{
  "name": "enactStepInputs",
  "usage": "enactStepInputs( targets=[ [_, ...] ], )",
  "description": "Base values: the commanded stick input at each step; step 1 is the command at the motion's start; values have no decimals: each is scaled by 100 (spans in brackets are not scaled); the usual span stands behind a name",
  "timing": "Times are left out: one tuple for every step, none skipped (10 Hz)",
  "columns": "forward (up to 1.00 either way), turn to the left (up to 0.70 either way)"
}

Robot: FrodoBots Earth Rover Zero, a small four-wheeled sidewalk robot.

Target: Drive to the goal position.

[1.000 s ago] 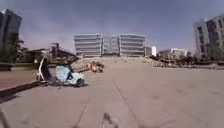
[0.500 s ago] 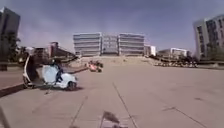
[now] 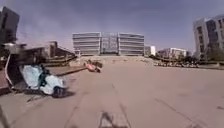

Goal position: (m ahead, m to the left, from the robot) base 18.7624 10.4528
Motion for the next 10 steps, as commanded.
enactStepInputs(
  targets=[
    [100,40],
    [100,40],
    [100,40],
    [100,15],
    [100,0],
    [100,0],
    [100,0],
    [100,0],
    [100,0],
    [100,0]
  ],
)
